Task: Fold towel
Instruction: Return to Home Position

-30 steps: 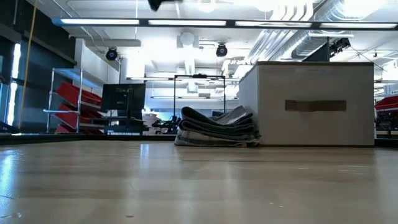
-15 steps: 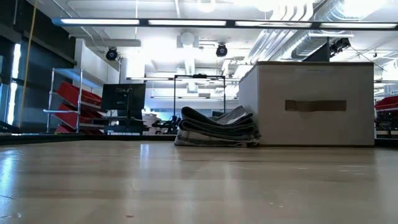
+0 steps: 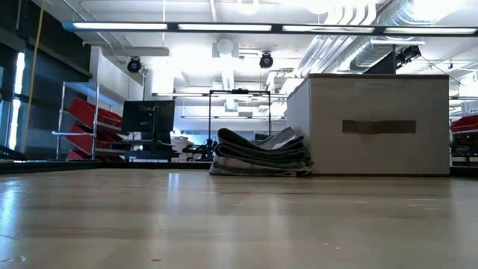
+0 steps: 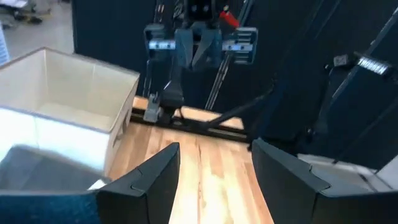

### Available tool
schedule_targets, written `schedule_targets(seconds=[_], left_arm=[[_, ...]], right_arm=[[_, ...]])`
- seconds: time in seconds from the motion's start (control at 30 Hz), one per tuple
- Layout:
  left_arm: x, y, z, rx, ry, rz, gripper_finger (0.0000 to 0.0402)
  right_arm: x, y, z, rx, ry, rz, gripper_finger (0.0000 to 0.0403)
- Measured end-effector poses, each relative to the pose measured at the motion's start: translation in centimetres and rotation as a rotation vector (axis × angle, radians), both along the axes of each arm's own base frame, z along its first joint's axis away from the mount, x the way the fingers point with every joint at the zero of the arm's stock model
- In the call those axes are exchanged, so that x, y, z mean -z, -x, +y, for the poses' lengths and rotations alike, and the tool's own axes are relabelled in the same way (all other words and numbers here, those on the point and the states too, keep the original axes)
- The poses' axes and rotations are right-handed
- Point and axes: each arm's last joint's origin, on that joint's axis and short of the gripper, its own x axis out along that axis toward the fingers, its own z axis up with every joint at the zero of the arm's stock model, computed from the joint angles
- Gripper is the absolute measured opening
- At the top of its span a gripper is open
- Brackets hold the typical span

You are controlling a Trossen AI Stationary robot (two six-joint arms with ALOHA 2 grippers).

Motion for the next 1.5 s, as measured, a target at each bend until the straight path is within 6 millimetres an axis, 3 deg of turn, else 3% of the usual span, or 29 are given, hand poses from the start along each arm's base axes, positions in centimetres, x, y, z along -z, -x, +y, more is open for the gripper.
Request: schedule_targets(seconds=[0.1,0.27,0.4,0.53,0.7,1.03,1.33,1.5], left_arm=[[2.0,-0.6,0.1,-0.007,-0.049,0.060,0.0193],[5.5,-1.9,0.1,0.075,-0.122,-0.001,0.0193],[9.1,-1.8,0.3,0.089,-0.095,0.002,0.0193],[12.5,-0.9,0.0,0.147,-0.133,-0.037,0.0193],[15.8,0.5,-0.1,0.128,-0.108,-0.164,0.0193],[20.9,2.4,-0.3,0.109,-0.052,-0.330,0.0193],[24.0,3.8,-0.5,0.105,-0.018,-0.337,0.0193],[25.2,4.8,-0.7,0.127,0.035,-0.309,0.0193]], right_arm=[[0.8,1.6,-0.2,-0.087,0.004,0.088,0.0000],[2.2,5.2,-0.7,-0.115,0.032,0.039,0.0000],[5.6,8.7,-1.1,-0.106,0.012,0.028,0.0000],[8.5,11.6,-1.4,-0.104,-0.017,-0.102,0.0000],[12.0,13.9,-1.8,-0.063,-0.015,-0.227,0.0000],[18.4,14.7,-1.7,-0.130,-0.070,-0.398,0.0000],[21.2,13.7,-1.5,-0.162,-0.095,-0.370,0.0001],[21.5,13.7,-1.5,-0.162,-0.103,-0.370,0.0001]])
